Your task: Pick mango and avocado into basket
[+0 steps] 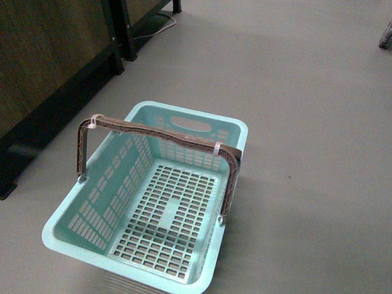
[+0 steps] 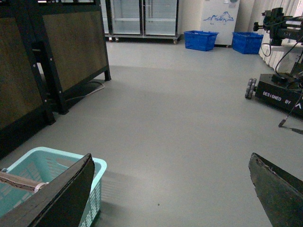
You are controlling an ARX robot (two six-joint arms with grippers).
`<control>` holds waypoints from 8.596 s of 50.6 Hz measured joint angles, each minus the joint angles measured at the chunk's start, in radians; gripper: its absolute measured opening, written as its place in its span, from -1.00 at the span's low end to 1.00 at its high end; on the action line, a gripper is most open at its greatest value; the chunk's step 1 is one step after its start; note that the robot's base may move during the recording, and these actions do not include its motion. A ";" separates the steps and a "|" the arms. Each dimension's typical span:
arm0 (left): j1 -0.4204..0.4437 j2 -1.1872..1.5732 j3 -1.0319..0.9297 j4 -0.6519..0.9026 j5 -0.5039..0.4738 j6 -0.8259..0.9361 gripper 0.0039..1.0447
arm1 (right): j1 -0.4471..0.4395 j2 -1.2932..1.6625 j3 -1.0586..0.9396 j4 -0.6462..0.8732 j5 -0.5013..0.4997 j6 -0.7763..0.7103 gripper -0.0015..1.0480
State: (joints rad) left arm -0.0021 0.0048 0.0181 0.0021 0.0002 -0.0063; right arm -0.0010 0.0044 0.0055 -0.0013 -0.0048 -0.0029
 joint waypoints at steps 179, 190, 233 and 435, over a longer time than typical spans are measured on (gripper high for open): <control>-0.171 1.007 0.807 0.063 -0.153 -1.492 -0.86 | 0.000 0.000 0.000 0.000 0.000 0.000 0.85; -0.202 0.919 0.828 -0.062 -0.153 -1.461 -0.86 | 0.000 0.000 0.000 0.000 0.000 0.000 0.85; -0.203 0.917 0.826 -0.063 -0.156 -1.435 -0.86 | 0.000 0.000 0.000 0.000 0.000 0.000 0.85; -0.204 0.913 0.824 -0.063 -0.158 -1.434 -0.87 | 0.000 0.000 0.000 -0.001 0.000 0.000 0.85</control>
State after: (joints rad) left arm -0.2062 0.9180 0.8425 -0.0605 -0.1574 -1.4406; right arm -0.0010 0.0044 0.0055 -0.0021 -0.0048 -0.0032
